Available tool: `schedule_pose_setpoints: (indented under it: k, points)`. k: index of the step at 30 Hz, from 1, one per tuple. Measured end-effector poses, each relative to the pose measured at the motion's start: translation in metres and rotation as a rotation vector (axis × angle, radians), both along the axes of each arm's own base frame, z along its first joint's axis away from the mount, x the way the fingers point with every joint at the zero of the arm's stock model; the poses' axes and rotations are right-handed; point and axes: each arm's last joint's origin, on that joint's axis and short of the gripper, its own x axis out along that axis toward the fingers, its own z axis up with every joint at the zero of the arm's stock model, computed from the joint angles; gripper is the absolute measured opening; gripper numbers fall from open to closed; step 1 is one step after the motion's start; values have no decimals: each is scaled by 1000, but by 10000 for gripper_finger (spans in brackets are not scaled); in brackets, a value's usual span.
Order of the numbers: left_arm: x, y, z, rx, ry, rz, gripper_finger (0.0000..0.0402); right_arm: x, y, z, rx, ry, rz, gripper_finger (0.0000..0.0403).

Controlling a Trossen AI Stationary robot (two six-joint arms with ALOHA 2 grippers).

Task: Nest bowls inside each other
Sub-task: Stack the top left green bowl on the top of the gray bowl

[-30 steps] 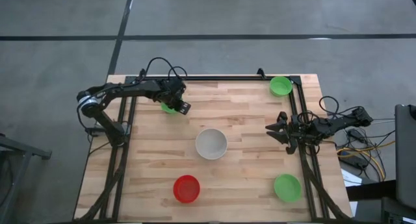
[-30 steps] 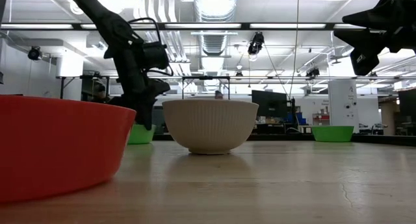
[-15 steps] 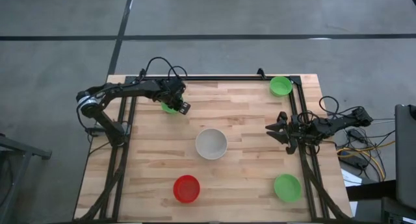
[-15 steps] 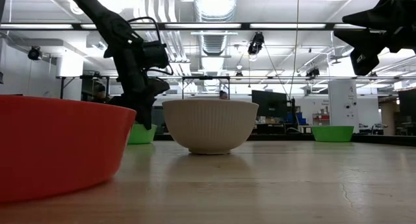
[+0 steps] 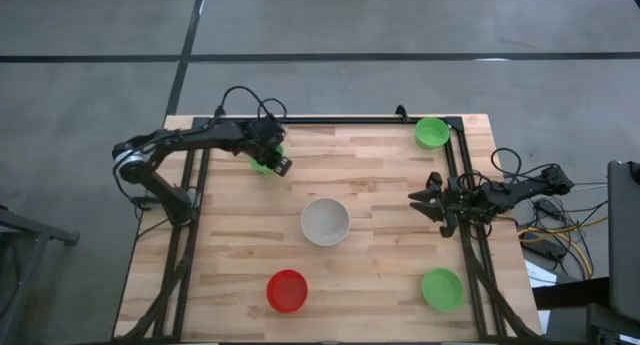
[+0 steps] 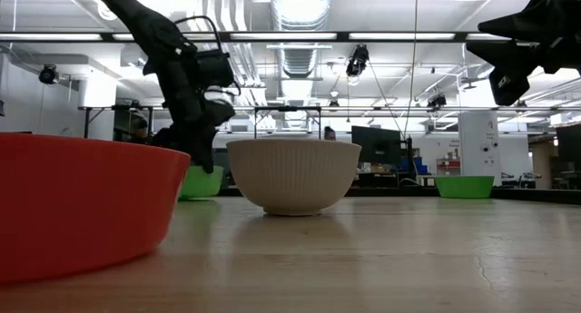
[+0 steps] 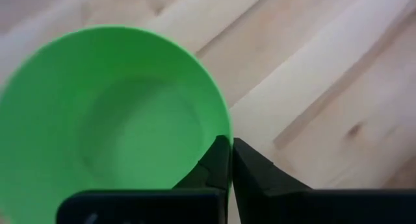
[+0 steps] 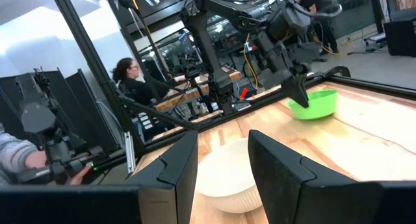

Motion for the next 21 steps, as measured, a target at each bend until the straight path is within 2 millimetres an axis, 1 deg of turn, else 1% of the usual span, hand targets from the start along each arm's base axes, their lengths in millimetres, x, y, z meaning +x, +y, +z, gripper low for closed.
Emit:
schedule_pose_setpoints:
  k: [6,9,15,21]
  points:
    - [-5,-3,29,85,-76,-32,7,0,0,0,0,0,0,132]
    - [-9,-5,39,124,-97,-31,7,0,0,0,0,0,0,132]
    - [-14,-8,48,156,-109,-53,7,0,0,0,0,0,0,132]
    - [-13,-9,58,174,-106,-104,7,0,0,0,0,0,1,132]
